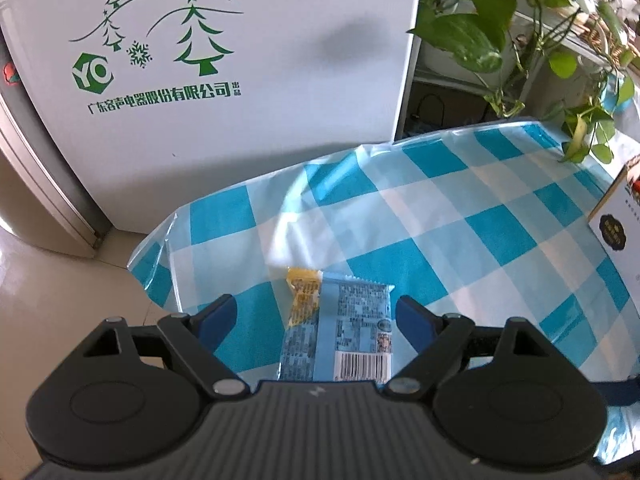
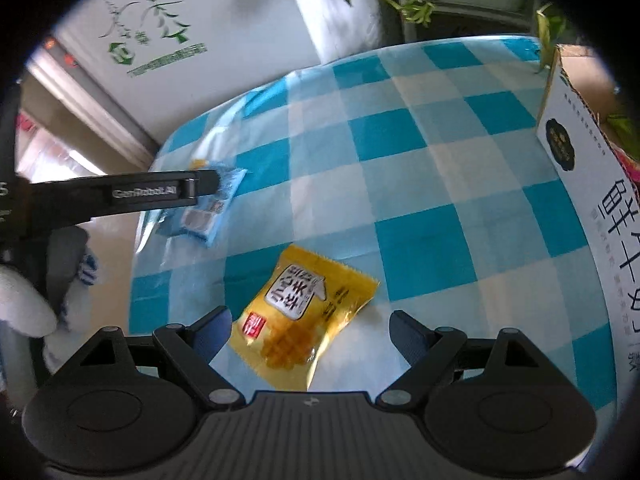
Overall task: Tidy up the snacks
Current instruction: 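Lower the right tool onto the yellow cake packet while the left lowers onto the blue packet, then close the right gripper on the yellow cake packet while the left grips the blue packet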
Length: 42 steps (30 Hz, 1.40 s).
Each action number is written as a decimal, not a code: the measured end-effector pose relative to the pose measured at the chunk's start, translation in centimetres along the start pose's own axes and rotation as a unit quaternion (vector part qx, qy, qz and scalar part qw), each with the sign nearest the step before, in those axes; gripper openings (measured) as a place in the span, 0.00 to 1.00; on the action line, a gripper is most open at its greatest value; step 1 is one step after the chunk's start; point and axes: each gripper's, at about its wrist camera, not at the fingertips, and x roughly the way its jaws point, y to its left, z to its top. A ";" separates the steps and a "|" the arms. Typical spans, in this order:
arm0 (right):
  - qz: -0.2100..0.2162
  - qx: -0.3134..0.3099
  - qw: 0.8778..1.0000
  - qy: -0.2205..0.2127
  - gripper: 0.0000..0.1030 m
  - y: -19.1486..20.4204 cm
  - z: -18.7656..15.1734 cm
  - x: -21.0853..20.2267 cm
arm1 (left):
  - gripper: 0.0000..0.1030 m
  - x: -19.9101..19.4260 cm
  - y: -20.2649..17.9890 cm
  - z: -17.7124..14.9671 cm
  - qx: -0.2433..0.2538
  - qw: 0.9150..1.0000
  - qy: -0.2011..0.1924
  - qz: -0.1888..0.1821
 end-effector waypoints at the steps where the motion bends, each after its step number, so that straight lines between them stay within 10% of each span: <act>1: -0.006 0.005 1.000 0.000 0.88 0.1 0.0 0.3 | 0.84 0.1 0.0 0.0 -0.002 1.000 0.001 -0.001; 12: -0.062 -0.081 0.994 -0.026 0.74 2.2 -0.2 0.9 | 0.83 1.6 -1.3 -1.1 0.041 0.999 0.021 0.010; 18: -0.048 -0.098 0.994 -0.018 0.65 0.4 0.6 0.2 | 0.67 1.6 -1.2 -1.1 0.029 0.999 0.022 -0.004; 35: -0.060 -0.065 0.996 -0.013 0.80 -1.5 0.8 0.2 | 0.68 1.8 -2.6 -0.5 0.034 0.999 0.020 0.004; 42: -0.075 -0.077 0.994 -0.021 0.59 -1.5 1.0 0.0 | 0.50 1.6 -2.8 -0.4 0.027 0.999 0.023 -0.011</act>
